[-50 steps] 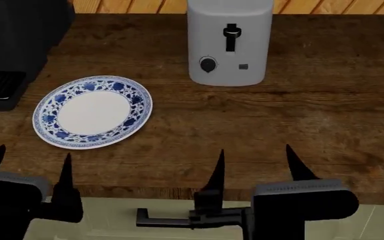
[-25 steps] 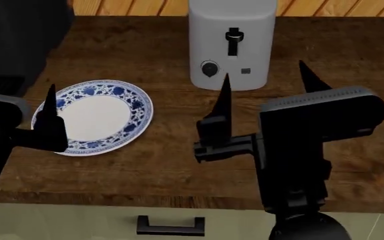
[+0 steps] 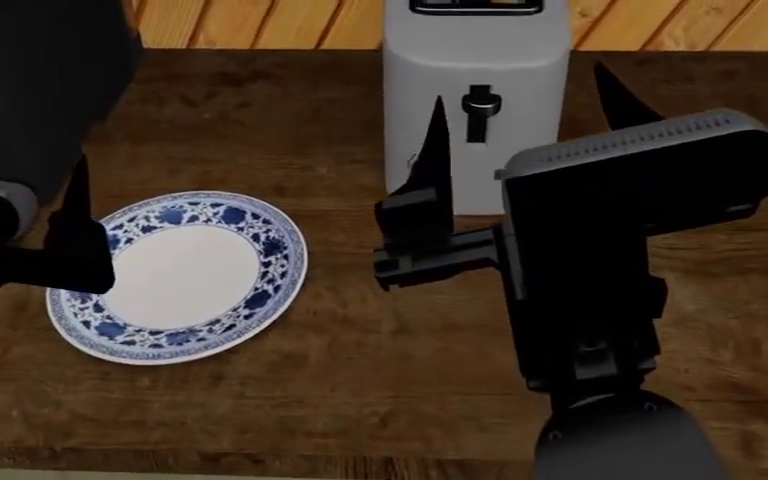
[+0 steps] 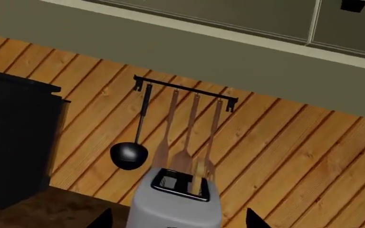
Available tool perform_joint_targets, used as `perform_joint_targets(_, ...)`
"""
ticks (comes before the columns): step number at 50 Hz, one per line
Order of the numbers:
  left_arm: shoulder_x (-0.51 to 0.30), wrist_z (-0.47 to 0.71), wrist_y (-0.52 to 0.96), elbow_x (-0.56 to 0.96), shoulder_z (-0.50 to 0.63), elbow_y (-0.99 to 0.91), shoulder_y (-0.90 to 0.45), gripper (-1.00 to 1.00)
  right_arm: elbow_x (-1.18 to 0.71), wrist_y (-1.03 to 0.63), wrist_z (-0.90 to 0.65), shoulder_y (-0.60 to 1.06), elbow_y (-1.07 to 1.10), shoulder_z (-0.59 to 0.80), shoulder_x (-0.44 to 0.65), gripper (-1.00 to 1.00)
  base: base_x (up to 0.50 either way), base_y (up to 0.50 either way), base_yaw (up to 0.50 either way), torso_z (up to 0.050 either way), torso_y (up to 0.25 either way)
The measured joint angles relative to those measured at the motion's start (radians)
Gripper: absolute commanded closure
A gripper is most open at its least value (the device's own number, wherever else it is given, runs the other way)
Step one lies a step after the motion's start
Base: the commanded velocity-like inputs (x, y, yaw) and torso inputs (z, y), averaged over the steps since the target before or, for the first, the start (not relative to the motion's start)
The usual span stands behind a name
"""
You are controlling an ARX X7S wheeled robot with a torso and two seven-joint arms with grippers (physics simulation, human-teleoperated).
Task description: Place the toasted item on a plate.
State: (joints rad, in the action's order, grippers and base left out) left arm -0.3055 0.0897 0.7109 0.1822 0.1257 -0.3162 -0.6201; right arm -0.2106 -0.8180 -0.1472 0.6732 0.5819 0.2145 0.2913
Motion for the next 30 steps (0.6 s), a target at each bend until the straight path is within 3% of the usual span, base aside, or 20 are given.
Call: perform_joint_targets(30,-0.015,0.012,0.020,0.007,0.001,-0.025,0.005,-1.00,-0.020,0.000,0.000,0.016,0.009,0.001,0.005,-1.00,0.10,0.03,0.00,0.000,0.000)
